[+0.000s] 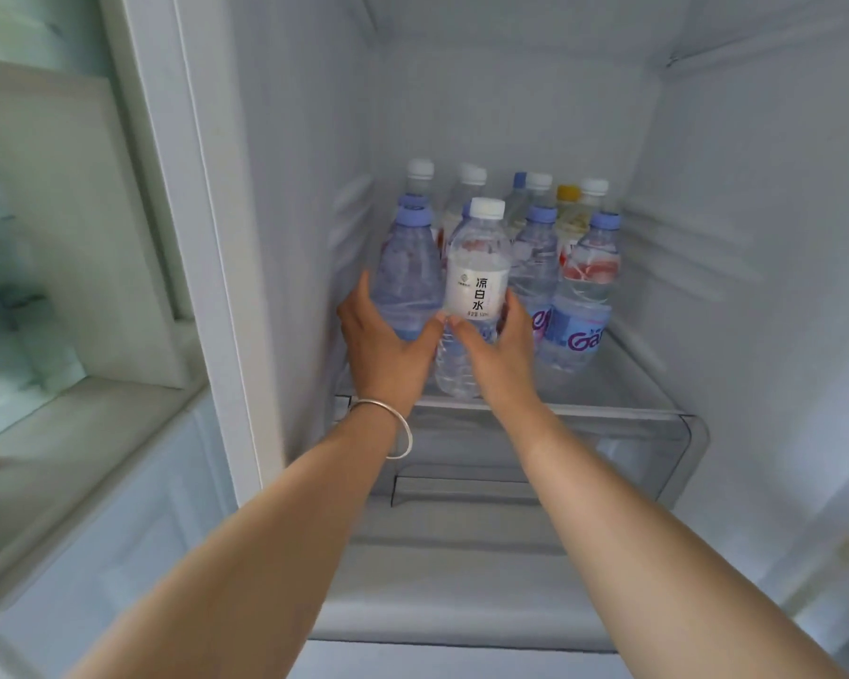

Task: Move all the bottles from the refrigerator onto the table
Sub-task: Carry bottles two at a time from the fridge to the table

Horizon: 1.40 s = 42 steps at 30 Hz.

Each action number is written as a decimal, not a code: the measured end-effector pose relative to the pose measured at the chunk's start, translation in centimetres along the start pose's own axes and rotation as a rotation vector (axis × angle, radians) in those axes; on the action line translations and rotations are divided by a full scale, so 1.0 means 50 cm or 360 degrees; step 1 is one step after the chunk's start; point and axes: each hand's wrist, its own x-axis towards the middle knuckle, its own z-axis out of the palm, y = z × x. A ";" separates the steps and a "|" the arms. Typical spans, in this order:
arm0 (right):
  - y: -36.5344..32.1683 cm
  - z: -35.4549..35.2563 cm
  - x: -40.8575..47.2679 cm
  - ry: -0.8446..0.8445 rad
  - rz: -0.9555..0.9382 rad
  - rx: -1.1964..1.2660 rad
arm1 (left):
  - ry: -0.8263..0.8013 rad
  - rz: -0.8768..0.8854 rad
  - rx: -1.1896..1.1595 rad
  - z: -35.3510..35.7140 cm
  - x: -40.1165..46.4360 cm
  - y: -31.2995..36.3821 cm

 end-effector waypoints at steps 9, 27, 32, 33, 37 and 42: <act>0.018 0.027 0.028 0.0051 -0.0052 0.0136 | 0.0024 -0.0116 -0.0145 0.020 0.031 -0.009; 0.010 0.041 0.020 0.0256 -0.0100 0.0264 | 0.0243 -0.0168 -0.0271 0.039 0.017 0.001; -0.047 0.012 0.016 0.0307 -0.0239 0.0345 | 0.0181 -0.0023 -0.0283 0.017 0.017 0.068; -0.060 0.004 0.009 0.0328 -0.0256 0.0329 | 0.0150 -0.0015 -0.0286 0.010 0.015 0.081; -0.090 -0.030 -0.032 0.0370 -0.0222 0.0330 | 0.0038 -0.0009 -0.0315 -0.020 -0.011 0.113; -0.113 -0.079 -0.149 0.0468 -0.0171 0.0303 | -0.0182 -0.0073 -0.0420 -0.073 -0.095 0.127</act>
